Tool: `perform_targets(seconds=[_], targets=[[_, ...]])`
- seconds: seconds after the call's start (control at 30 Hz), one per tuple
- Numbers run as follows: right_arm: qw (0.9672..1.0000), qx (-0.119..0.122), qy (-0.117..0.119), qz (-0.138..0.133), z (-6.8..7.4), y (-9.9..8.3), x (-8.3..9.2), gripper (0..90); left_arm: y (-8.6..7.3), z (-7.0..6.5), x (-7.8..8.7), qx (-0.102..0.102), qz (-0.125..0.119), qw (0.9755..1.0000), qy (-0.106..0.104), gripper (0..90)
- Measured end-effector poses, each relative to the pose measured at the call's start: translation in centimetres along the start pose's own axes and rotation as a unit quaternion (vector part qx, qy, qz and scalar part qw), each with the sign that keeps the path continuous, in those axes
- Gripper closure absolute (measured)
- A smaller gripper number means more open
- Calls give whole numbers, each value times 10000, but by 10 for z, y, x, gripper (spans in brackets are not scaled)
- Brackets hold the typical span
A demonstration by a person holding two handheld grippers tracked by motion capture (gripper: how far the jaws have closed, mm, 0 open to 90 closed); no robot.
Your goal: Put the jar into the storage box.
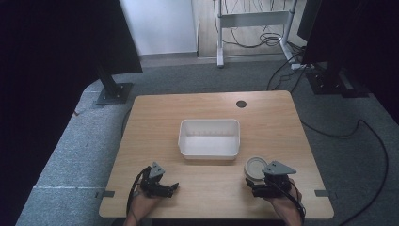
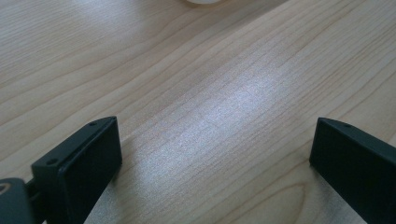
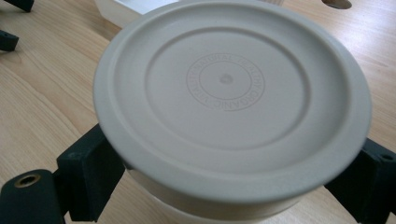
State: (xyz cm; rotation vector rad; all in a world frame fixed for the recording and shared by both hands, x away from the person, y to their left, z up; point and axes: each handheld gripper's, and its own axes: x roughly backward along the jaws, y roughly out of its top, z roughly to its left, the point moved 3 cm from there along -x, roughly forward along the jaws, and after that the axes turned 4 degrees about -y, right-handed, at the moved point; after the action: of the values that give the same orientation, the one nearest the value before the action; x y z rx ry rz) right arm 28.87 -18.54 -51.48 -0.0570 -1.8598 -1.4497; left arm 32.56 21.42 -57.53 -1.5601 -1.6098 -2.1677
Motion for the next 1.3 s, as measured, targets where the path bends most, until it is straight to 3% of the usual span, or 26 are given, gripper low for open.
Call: perform_targets(seconds=[1.3], targets=[[9999, 48, 127, -80, 15, 46, -41, 92, 0, 0, 0, 3, 4, 10000, -1, 18]])
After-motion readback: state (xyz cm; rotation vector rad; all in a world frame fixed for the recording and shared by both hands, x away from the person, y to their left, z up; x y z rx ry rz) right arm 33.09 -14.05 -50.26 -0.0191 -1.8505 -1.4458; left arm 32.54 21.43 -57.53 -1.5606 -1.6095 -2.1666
